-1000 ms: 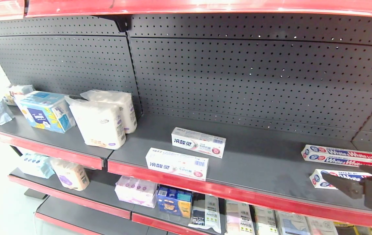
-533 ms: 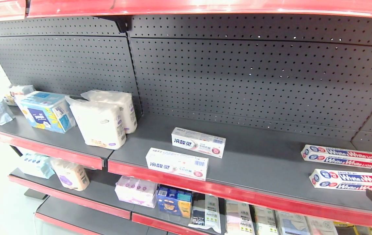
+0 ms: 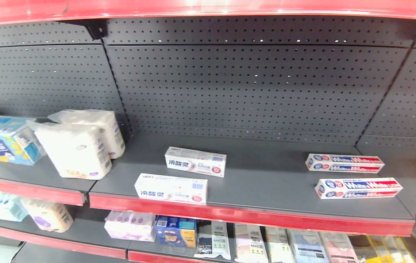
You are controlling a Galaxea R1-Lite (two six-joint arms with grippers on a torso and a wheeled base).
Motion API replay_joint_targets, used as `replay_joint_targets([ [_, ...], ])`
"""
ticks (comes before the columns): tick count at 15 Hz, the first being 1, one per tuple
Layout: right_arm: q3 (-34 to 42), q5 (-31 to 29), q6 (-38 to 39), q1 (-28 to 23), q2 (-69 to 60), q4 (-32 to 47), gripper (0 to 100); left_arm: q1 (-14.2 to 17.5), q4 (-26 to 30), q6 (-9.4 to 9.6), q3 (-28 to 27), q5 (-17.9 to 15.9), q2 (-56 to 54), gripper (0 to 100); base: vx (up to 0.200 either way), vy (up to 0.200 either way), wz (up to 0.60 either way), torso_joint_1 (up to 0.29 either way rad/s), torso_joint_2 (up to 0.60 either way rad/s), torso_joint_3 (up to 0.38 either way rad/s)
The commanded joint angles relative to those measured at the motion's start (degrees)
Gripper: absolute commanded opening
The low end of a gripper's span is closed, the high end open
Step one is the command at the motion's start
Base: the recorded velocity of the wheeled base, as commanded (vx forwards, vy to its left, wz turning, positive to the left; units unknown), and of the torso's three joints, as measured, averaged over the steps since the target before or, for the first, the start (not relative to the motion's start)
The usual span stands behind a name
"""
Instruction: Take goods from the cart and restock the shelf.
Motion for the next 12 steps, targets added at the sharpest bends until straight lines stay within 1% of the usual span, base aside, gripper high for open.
replay_joint_targets([
  [1, -0.11, 0.06, -0.08, 0.25, 0.5, -0.01, 100, -0.01, 0.0, -0.04, 0.02, 0.04, 0.0, 100, 0.0, 0.0, -0.6, -0.002, 0.0, 0.007],
  [3, -0.11, 0.06, -0.52, 0.78, 0.5, -0.01, 100, -0.01, 0.0, -0.04, 0.02, 0.04, 0.0, 100, 0.0, 0.0, -0.6, 0.005, 0.0, -0.002],
  [6, 1.39, -0.21, -0.7, 1.75, 0.24, -0.01, 100, -0.01, 0.0, -0.04, 0.02, 0.04, 0.0, 100, 0.0, 0.0, 0.0, 0.0, 0.0, 0.0],
  [7, 1.74, 0.14, 0.1, 2.45, -0.03, -0.01, 100, -0.01, 0.0, -0.04, 0.02, 0.04, 0.0, 100, 0.0, 0.0, 0.0, 0.0, 0.0, 0.0],
  [9, 1.74, 0.41, 2.64, 2.19, 0.24, -0.19, 100, -0.01, 0.0, -0.04, 0.02, 0.04, 0.0, 100, 0.0, 0.0, 0.0, 0.0, 0.0, 0.0],
  [11, 2.27, 1.55, 2.91, 2.45, -1.43, -0.19, 100, -0.01, 0.0, -0.04, 0.02, 0.04, 0.0, 100, 0.0, 0.0, 0.0, 0.0, 0.0, 0.0],
  [12, 2.97, 4.01, 3.08, 2.36, -4.16, -0.19, 100, -0.01, 0.0, -0.04, 0.02, 0.04, 0.0, 100, 0.0, 0.0, 0.0, 0.0, 0.0, 0.0],
])
